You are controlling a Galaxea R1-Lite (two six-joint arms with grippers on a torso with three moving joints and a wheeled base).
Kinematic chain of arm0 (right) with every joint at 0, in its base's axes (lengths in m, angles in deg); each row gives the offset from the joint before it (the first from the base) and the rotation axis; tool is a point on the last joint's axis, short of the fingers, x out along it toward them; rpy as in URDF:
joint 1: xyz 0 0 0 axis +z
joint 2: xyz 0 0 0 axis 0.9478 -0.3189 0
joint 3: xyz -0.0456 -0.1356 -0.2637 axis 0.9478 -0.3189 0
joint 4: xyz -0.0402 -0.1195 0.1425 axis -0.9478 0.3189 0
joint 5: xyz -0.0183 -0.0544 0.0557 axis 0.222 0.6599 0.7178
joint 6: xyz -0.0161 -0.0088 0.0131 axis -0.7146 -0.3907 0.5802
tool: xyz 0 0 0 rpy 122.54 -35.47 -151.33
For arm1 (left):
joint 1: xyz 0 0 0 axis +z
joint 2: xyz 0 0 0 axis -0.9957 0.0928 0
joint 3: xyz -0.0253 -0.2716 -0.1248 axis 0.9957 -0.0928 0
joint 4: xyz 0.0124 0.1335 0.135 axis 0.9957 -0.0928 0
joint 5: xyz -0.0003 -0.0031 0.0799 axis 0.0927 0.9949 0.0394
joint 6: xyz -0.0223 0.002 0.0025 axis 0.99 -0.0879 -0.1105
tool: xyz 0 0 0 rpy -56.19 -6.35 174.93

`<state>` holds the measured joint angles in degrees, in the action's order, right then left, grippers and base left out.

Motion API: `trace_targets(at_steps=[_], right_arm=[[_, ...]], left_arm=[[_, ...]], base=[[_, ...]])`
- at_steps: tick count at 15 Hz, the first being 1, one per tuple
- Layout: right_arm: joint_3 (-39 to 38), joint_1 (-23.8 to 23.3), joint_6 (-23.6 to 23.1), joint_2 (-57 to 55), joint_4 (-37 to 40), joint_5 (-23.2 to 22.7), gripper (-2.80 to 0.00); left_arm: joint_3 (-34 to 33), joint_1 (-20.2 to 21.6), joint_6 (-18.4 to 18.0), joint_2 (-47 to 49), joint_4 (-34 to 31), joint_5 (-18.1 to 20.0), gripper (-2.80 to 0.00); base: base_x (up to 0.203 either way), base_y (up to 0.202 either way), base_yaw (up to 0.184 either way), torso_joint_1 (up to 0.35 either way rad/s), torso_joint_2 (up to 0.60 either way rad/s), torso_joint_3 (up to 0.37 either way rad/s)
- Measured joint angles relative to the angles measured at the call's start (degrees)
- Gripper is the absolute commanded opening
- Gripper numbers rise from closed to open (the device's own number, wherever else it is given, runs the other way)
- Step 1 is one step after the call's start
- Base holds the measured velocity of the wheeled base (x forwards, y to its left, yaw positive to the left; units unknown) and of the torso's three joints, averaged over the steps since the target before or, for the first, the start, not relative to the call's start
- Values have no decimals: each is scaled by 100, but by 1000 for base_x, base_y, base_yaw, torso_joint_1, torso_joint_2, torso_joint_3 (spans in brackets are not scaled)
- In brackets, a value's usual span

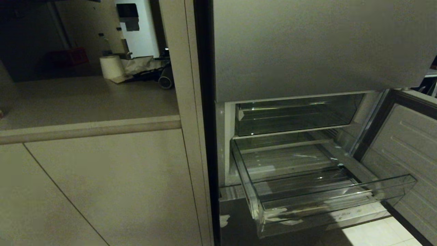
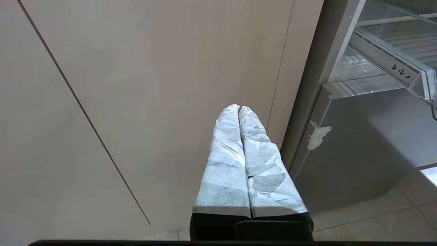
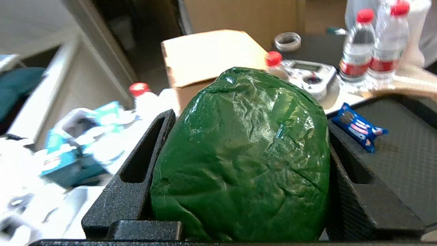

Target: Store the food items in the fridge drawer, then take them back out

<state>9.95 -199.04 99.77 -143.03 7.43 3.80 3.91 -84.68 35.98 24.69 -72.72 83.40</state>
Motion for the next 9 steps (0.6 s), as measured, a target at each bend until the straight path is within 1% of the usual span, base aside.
trace_targets(at_steps=[5,7,9], right_arm=[[63,-17,-98,-1389,-829,57,-280],[218,-17,-188,-2040,-1139,259,-280],[540,-17,-240,-2741,-1412,512,-280]], left_arm=[[0,0,0,0,2,0,-280],[0,0,0,0,0,0,-280],[0,0,0,0,0,0,-280]], base=[[0,0,0,0,0,0],[0,0,0,0,0,0],[0,0,0,0,0,0]])
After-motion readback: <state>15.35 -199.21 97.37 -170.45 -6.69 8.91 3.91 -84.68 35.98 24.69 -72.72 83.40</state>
